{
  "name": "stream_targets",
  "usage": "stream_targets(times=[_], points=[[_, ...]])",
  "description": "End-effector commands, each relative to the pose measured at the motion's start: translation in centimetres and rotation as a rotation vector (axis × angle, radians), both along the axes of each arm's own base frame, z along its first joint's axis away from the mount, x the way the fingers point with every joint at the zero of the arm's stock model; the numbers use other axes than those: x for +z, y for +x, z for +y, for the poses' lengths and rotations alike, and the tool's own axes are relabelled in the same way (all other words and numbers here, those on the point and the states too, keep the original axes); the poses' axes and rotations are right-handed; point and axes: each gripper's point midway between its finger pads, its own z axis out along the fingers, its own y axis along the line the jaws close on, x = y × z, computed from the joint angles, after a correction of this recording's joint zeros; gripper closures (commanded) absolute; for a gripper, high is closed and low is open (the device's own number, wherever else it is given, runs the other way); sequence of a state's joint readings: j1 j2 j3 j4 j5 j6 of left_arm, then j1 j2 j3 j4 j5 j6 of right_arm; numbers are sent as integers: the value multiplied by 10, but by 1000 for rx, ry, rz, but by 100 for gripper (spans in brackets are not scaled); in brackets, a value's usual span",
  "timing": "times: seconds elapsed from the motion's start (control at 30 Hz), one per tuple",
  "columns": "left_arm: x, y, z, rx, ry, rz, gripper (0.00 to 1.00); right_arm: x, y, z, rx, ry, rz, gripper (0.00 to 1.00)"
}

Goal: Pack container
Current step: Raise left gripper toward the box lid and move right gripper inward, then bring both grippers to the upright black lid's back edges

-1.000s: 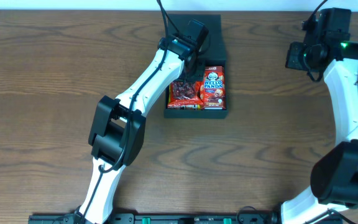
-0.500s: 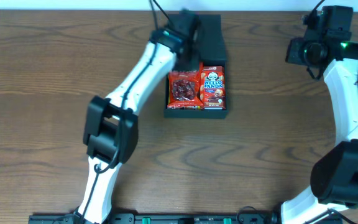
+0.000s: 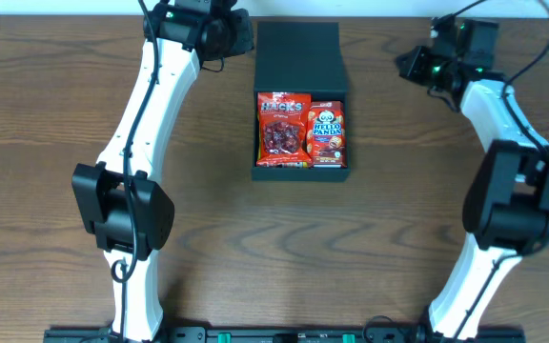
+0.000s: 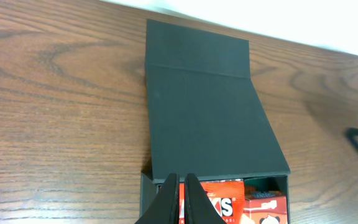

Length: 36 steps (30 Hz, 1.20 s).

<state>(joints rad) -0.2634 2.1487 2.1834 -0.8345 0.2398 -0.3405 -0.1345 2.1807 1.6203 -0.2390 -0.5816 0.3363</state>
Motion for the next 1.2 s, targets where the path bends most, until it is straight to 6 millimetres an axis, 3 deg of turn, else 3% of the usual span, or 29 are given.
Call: stream_targets(times=[0.0,0.33,0.43,0.57,0.7,0.87,0.97,1.07,1.17], points=[[1,0,1,-1,-22,8,94,-6,-5,23,45,233,72,99],[-4,-8,2,-57,-10,34,94,-38,-20,71,140,359,195,99],[-14,0,19,-2,49,35,94,-47,-22,83,153,358,215,99],[-29,20,26,3,-6,27,94,-53,-18,91,150,385,216,98],[-35,56,34,55,-110,-46,94,-43,-4,89,141,386,144,99],[-62,80,45,81,-262,-24,94,-29,16,73,86,349,90,98],[-80,83,38,60,-351,21,94,-17,25,64,69,341,64,98],[-92,74,22,-5,-423,86,94,-11,25,59,61,340,89,98],[-89,65,10,-72,-465,104,78,-17,17,60,74,328,139,99]])
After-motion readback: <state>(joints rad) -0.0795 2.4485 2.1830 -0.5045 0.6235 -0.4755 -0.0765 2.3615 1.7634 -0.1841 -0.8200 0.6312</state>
